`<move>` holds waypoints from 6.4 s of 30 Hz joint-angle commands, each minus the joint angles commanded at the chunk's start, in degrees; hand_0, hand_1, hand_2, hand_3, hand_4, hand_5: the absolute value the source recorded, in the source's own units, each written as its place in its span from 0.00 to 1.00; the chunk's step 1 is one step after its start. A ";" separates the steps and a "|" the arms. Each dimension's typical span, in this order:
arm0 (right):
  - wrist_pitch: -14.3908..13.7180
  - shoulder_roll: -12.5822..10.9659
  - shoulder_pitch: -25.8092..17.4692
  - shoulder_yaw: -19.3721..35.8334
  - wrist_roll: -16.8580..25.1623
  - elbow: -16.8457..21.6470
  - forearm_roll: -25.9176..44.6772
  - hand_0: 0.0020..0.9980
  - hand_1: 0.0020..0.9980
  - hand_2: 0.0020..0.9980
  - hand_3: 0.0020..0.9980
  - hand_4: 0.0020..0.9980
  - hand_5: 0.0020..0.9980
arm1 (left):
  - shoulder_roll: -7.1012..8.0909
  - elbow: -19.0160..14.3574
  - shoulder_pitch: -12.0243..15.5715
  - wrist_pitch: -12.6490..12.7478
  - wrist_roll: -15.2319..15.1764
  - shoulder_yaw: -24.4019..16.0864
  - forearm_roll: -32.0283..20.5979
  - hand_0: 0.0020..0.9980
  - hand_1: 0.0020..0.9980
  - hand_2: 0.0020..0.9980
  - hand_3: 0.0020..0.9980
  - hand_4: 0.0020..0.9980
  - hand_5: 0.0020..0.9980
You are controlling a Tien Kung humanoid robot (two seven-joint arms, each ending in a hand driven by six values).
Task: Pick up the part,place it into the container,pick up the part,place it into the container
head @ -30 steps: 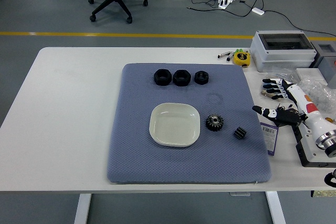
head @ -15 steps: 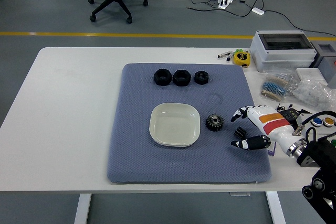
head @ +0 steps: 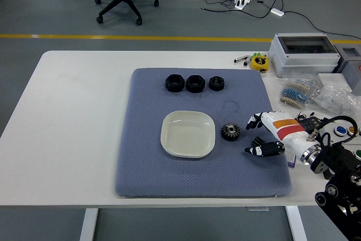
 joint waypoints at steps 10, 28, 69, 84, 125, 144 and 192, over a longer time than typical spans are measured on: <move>1.56 0.15 0.47 -0.03 -1.01 -3.34 -0.42 0.35 0.50 0.52 0.52 1.00 0.33 | 0.02 0.00 -0.32 0.11 -0.11 0.26 -0.43 0.67 0.68 0.68 0.56 0.63 0.60; 2.04 0.02 -0.03 0.12 -2.46 -4.70 1.44 0.23 0.42 0.48 0.50 0.96 0.40 | -0.12 0.03 -0.39 0.07 0.05 -0.11 0.11 0.67 0.68 0.68 0.56 0.64 0.60; -1.53 1.10 1.38 -1.98 -2.47 -10.42 2.90 0.00 0.13 0.26 0.37 0.80 0.46 | -0.26 -0.03 -0.58 -0.14 0.36 -0.83 1.45 0.67 0.68 0.68 0.56 0.63 0.59; -5.20 0.85 1.05 -1.47 -0.91 -8.93 4.88 0.00 0.08 0.22 0.34 0.76 0.47 | -0.28 -0.07 -0.14 -0.36 0.81 -1.88 3.34 0.67 0.68 0.68 0.56 0.63 0.59; -1.65 10.46 16.99 -15.34 2.61 -2.73 4.36 0.00 0.13 0.29 0.48 0.87 0.47 | 0.21 -0.46 -0.25 -0.62 1.30 -1.87 3.53 0.67 0.68 0.68 0.57 0.64 0.59; 0.14 10.85 17.92 -13.02 2.90 -5.86 0.83 0.10 0.21 0.51 0.81 1.00 0.56 | 0.31 -0.58 -0.07 -0.70 1.48 -1.97 3.74 0.67 0.68 0.69 0.57 0.64 0.59; 3.46 5.75 15.94 -9.99 5.08 -18.22 -1.07 0.40 0.54 0.61 0.55 0.99 0.50 | -0.18 -0.64 0.31 -0.63 1.65 -2.06 3.89 0.67 0.68 0.69 0.57 0.63 0.60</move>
